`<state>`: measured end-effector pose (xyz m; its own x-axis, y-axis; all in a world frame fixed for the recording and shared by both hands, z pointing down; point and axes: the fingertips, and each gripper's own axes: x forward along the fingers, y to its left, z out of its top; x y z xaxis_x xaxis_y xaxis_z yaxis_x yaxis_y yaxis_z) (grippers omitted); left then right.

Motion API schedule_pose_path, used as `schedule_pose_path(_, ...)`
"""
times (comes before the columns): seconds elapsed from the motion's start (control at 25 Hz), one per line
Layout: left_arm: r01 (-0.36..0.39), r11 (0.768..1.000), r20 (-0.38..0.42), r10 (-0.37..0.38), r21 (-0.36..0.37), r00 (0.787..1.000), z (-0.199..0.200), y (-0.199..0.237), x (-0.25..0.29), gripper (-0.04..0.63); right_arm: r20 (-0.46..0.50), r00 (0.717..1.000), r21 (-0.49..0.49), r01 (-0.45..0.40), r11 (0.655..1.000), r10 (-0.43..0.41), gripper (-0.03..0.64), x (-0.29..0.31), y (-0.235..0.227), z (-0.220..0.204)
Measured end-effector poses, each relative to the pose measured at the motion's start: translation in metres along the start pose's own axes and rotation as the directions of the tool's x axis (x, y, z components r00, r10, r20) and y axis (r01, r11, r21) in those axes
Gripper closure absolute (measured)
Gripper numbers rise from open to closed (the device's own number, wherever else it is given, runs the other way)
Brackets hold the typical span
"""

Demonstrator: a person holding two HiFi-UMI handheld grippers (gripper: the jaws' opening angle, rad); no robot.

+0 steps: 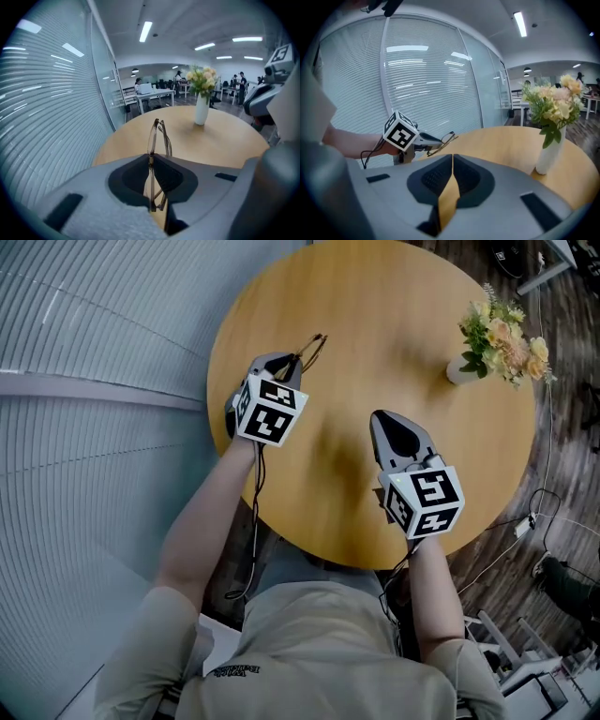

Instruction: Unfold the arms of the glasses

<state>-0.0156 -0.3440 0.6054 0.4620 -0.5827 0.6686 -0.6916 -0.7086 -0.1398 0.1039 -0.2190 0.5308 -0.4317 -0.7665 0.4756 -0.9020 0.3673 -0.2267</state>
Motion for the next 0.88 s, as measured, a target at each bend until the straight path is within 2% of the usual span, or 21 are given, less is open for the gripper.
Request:
schedule_pose_path(0.24,0.015,0.998,0.152,-0.005,-0.065,0.988,0.058,0.005,-0.077,0.551,0.094,0.996,-0.053,0.001,0.999,0.004,0.586,-0.031,0.017,0.050)
schedule_pose_path(0.44,0.035,0.991,0.293,0.005,-0.132,0.956,0.095,0.004,-0.154,0.551,0.192,0.981,-0.098,-0.015,0.995,0.034,0.586,-0.070,0.045,0.098)
schedule_pose_path(0.56,0.070,0.984,0.383,0.000,-0.167,0.924,0.117,0.004,-0.197,0.551,0.254,0.966,-0.128,-0.020,0.992,0.053,0.586,-0.092,0.061,0.127)
schedule_pose_path(0.68,0.104,0.980,0.469,-0.012,-0.171,0.883,0.137,0.002,-0.237,0.551,0.306,0.949,-0.168,-0.024,0.985,0.076,0.586,-0.113,0.079,0.152)
schedule_pose_path(0.88,0.098,0.982,0.569,0.012,-0.163,0.822,0.158,0.003,-0.297,0.551,0.378,0.918,-0.244,-0.026,0.969,0.120,0.586,-0.152,0.112,0.184)
